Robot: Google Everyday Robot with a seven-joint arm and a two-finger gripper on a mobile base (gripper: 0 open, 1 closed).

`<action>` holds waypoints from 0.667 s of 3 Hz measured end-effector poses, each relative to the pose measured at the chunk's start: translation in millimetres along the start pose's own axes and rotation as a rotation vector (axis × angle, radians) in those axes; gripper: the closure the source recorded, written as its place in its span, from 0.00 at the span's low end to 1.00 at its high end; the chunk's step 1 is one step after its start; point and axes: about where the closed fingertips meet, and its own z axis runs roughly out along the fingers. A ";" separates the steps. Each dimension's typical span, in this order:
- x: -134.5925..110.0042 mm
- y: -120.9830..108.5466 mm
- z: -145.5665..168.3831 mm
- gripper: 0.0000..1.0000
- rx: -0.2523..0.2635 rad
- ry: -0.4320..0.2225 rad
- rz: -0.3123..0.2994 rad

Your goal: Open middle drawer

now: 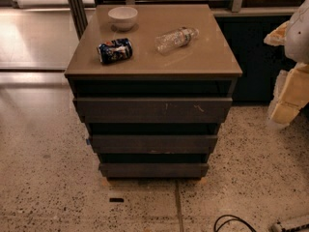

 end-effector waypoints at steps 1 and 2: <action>0.0 0.0 0.0 0.00 0.000 0.000 0.000; -1.6 4.2 13.6 0.00 0.007 -0.010 -0.008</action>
Offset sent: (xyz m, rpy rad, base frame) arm 0.0019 0.0148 -0.0548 0.0215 -0.0178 0.0310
